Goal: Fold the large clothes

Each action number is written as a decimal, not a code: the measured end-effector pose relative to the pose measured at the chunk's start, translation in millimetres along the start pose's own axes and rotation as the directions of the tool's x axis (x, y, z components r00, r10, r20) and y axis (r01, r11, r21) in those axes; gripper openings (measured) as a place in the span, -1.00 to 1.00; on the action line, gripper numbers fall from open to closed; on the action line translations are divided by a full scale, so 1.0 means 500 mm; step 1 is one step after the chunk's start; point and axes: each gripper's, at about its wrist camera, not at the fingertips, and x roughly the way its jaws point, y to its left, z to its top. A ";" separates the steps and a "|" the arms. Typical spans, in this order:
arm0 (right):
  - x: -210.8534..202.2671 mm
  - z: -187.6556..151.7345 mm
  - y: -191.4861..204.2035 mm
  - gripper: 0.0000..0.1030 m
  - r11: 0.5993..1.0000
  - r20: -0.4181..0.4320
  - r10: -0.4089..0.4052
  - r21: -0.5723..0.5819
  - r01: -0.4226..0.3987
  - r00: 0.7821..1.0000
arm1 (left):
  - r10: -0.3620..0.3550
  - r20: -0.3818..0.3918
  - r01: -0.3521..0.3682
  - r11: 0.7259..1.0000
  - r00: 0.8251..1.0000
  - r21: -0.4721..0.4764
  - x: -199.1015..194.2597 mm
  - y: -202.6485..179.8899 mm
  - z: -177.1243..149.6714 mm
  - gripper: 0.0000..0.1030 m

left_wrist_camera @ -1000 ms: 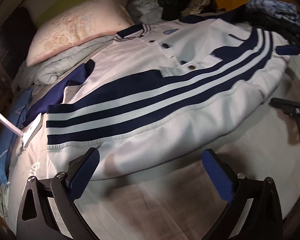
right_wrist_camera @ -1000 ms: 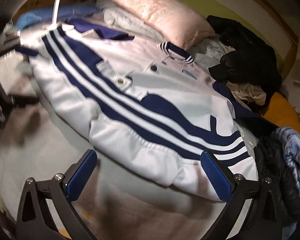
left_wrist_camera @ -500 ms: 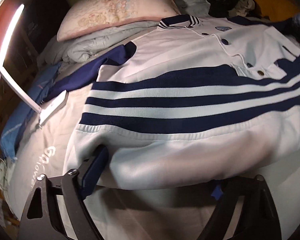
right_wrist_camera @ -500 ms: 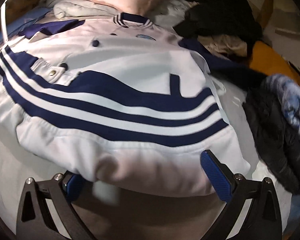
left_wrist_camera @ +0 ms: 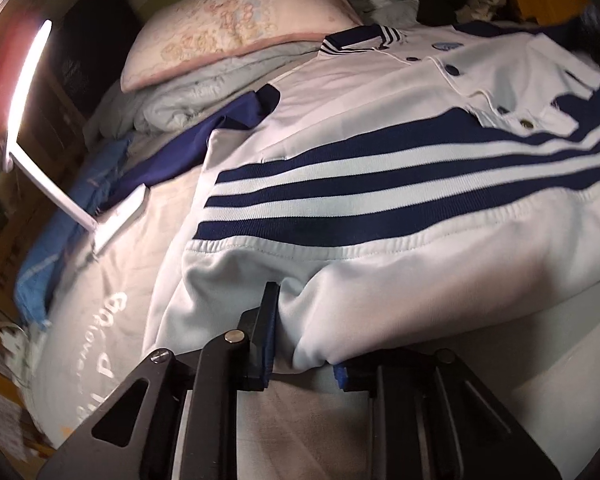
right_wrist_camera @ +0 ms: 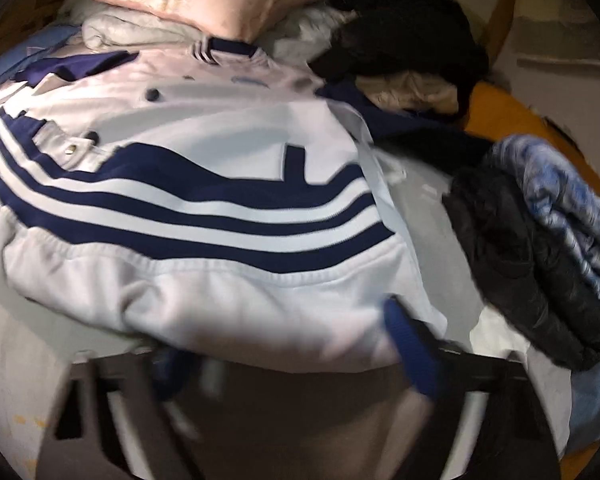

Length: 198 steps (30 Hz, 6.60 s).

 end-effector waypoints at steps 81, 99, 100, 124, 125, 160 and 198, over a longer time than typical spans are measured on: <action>0.051 0.111 -0.242 0.11 0.882 0.026 0.258 0.402 -0.246 0.966 | -0.261 0.068 0.260 0.832 0.963 -0.490 0.090 0.265 0.069 -0.03; 0.131 0.174 -0.248 -0.94 0.952 0.008 0.027 0.305 -0.028 1.000 | -0.132 0.043 0.137 0.883 0.990 -0.448 0.110 0.278 0.140 -0.75; 0.136 0.169 -0.247 -0.87 0.954 -0.006 -0.001 0.300 0.003 1.000 | -0.120 0.049 0.130 0.890 0.992 -0.438 0.106 0.275 0.138 -0.66; 0.041 0.076 -0.287 0.35 0.859 -0.011 0.194 0.485 -0.164 0.981 | -0.178 0.284 0.261 0.922 0.942 -0.286 -0.109 0.214 0.088 0.98; 0.043 0.072 -0.289 0.17 0.858 -0.015 0.205 0.484 -0.172 0.979 | -0.186 0.274 0.267 0.917 0.943 -0.297 -0.104 0.214 0.088 0.98; -0.050 0.121 -0.244 0.66 0.907 0.184 0.018 0.412 -0.093 0.983 | -0.320 0.215 0.351 0.928 0.923 -0.124 -0.097 0.083 0.107 0.80; 0.091 0.104 0.028 1.00 0.983 0.056 -0.153 -0.098 0.158 0.987 | 0.011 0.072 -0.013 1.000 0.997 0.019 0.073 -0.026 0.091 1.00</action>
